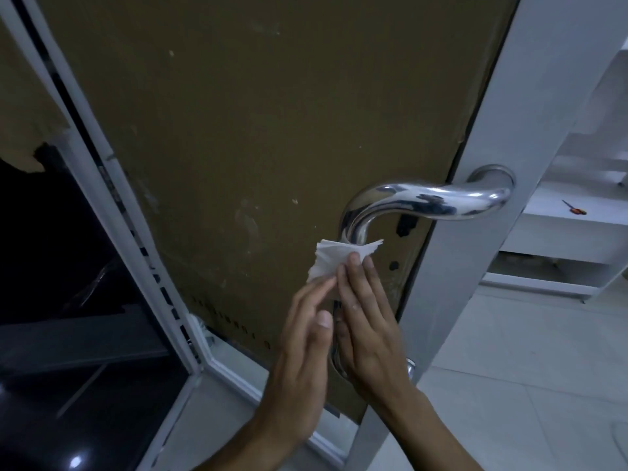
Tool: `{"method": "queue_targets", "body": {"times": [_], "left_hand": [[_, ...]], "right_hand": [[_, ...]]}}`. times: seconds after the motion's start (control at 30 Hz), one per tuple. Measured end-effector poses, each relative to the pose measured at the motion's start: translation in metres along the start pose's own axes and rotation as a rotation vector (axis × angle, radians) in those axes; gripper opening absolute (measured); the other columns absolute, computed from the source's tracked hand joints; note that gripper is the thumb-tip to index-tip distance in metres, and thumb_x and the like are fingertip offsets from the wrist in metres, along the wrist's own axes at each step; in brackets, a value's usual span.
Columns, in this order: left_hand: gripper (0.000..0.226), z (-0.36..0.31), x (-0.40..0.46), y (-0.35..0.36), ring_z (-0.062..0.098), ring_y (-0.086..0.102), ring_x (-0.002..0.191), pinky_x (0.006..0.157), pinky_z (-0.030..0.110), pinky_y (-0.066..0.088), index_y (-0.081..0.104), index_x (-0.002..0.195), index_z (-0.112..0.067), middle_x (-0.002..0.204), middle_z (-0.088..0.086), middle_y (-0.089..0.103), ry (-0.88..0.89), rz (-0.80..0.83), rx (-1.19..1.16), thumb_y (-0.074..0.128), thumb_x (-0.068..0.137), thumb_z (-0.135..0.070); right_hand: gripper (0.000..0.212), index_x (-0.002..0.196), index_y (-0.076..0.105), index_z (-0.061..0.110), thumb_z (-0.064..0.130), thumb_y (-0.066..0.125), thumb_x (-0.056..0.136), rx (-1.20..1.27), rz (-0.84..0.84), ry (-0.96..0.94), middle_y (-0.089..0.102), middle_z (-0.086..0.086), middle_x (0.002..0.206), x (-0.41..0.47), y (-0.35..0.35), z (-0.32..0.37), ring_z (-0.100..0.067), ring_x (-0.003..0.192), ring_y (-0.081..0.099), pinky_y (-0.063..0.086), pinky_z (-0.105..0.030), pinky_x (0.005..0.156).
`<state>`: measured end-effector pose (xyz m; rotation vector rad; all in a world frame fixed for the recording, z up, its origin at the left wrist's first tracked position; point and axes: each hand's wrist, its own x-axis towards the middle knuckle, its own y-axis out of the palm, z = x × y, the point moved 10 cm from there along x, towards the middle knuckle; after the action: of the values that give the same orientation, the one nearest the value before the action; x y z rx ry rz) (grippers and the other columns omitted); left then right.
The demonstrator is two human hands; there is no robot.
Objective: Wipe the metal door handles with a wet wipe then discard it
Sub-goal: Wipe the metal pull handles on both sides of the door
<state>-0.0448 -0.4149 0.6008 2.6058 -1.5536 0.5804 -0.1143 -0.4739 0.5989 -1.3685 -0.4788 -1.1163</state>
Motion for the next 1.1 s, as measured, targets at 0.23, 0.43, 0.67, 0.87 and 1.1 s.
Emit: {"method": "queue_targets", "body": {"times": [0.23, 0.43, 0.67, 0.87, 1.1], "left_hand": [[0.058, -0.001, 0.015, 0.029, -0.019, 0.010, 0.138, 0.101, -0.005, 0.017, 0.009, 0.141, -0.055, 0.146, -0.048, 0.011, -0.027, 0.058, -0.076, 0.021, 0.088, -0.074], [0.090, -0.014, 0.040, 0.033, -0.021, 0.014, 0.136, 0.102, -0.003, 0.020, 0.001, 0.151, -0.040, 0.156, -0.031, 0.009, 0.015, 0.055, -0.152, 0.018, 0.077, -0.086], [0.059, -0.003, 0.066, 0.038, -0.014, 0.053, 0.115, 0.087, 0.004, 0.041, 0.052, 0.118, -0.044, 0.121, -0.028, 0.059, -0.148, 0.209, -0.255, 0.008, 0.084, -0.063], [0.050, 0.034, 0.052, 0.045, -0.027, 0.049, 0.102, 0.087, 0.002, 0.035, 0.048, 0.110, -0.050, 0.116, -0.033, 0.053, -0.297, 0.205, -0.268, 0.007, 0.086, -0.063], [0.060, 0.081, 0.013, 0.048, 0.003, 0.030, 0.138, 0.108, 0.015, 0.024, 0.024, 0.147, -0.029, 0.155, -0.007, 0.027, -0.417, 0.146, -0.215, 0.012, 0.095, -0.057]], "right_hand": [[0.042, 0.142, 0.039, 0.003, 0.011, 0.033, 0.101, 0.262, 0.060, 0.008, 0.032, -0.006, 0.155, 0.005, -0.018, -0.005, -0.027, 0.145, 0.031, 0.025, -0.038, 0.119], [0.057, 0.139, 0.044, 0.012, 0.001, 0.039, 0.084, 0.366, 0.134, 0.058, 0.038, -0.002, 0.152, -0.001, -0.033, -0.008, -0.015, 0.141, 0.037, 0.032, -0.029, 0.114], [0.048, 0.142, 0.039, 0.011, 0.017, 0.042, 0.094, -0.195, 0.011, -0.049, 0.037, -0.006, 0.152, -0.015, -0.073, -0.021, -0.025, 0.144, 0.032, 0.029, -0.042, 0.116], [0.060, 0.151, 0.030, 0.009, 0.032, 0.044, 0.098, -0.730, 0.290, -0.238, 0.023, -0.011, 0.159, -0.032, -0.056, -0.065, -0.025, 0.148, 0.019, 0.021, -0.046, 0.118], [0.058, 0.151, 0.026, 0.005, 0.033, 0.034, 0.102, -0.893, 0.302, -0.315, 0.022, -0.014, 0.159, -0.019, -0.063, -0.080, -0.027, 0.149, 0.015, 0.014, -0.046, 0.119]]}}
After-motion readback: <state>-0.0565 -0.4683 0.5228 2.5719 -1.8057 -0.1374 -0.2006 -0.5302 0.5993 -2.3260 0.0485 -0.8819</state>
